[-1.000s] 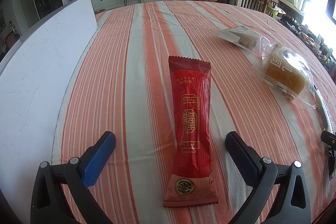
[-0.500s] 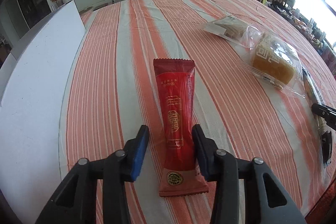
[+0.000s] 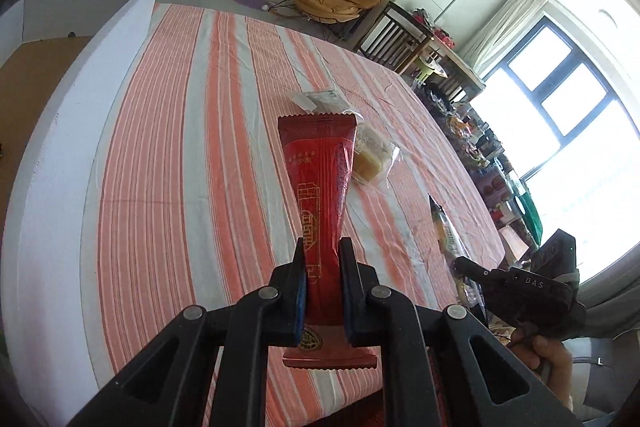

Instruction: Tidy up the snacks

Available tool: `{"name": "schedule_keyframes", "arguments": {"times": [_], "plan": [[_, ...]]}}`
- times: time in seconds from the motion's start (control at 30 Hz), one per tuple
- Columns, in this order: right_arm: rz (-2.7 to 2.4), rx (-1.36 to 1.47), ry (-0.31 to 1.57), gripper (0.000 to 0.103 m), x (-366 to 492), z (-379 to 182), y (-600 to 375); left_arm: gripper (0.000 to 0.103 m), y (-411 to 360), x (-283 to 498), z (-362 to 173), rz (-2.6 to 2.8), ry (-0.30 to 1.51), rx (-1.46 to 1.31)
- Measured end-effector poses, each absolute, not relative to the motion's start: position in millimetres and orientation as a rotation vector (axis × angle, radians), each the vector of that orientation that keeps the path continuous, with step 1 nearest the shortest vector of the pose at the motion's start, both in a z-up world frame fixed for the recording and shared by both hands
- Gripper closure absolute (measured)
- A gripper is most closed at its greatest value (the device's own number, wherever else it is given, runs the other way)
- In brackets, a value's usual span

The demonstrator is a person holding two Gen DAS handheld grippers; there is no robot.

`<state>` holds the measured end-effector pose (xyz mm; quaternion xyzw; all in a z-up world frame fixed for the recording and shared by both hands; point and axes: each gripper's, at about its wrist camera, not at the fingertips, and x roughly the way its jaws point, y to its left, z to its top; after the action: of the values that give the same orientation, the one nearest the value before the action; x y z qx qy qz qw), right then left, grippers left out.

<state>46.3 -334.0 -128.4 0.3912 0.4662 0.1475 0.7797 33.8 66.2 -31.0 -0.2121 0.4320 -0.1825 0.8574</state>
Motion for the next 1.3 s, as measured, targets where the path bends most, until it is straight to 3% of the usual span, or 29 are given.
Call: {"name": "schedule_keyframes", "arguments": {"times": [0.3,0.4,0.53,0.57,0.63,0.67,0.7,0.77,0.9,1.03,1.13,1.3], "plan": [[0.737,0.764,0.986,0.092,70.2,-19.4,-174.2,0.090,184.4,-33.6,85.2,-0.274,0.674,-0.574],[0.888,0.664,0.999,0.092,76.8,11.6,-87.0,0.090,236.3,-36.9,88.7,-0.094,0.653,-0.554],[0.995,0.520,1.025,0.091,81.2,24.0,20.2,0.090,294.5,-30.4,55.7,0.123,0.683,-0.556],[1.023,0.495,1.029,0.087,83.1,21.9,41.8,0.087,303.9,-27.2,41.4,0.176,0.699,-0.550],[1.035,0.440,1.057,0.078,89.7,9.8,72.3,0.067,320.3,-31.8,14.9,0.277,0.746,-0.520],[1.011,0.435,1.061,0.062,93.9,2.3,76.2,0.042,324.3,-32.4,6.0,0.324,0.761,-0.512],[0.984,0.435,1.051,0.055,95.5,-3.8,73.4,0.023,324.6,-34.5,-4.5,0.355,0.762,-0.512],[0.920,0.396,0.984,0.054,94.5,-15.1,50.9,0.018,322.1,-42.1,-14.2,0.366,0.730,-0.529],[0.656,0.129,0.838,0.040,81.7,-48.9,-11.7,0.018,301.9,-38.7,-17.5,0.283,0.732,-0.513],[0.357,-0.126,0.877,0.039,78.0,-107.1,-73.1,0.012,242.7,-21.3,-2.8,0.114,0.736,-0.439],[0.230,-0.084,0.889,0.039,73.9,-125.1,-120.6,0.004,181.0,-2.5,-0.3,-0.045,0.757,-0.345],[-0.002,-0.005,0.870,0.039,79.6,-140.3,-166.2,0.003,91.8,40.1,-33.0,-0.194,0.871,-0.238]]}}
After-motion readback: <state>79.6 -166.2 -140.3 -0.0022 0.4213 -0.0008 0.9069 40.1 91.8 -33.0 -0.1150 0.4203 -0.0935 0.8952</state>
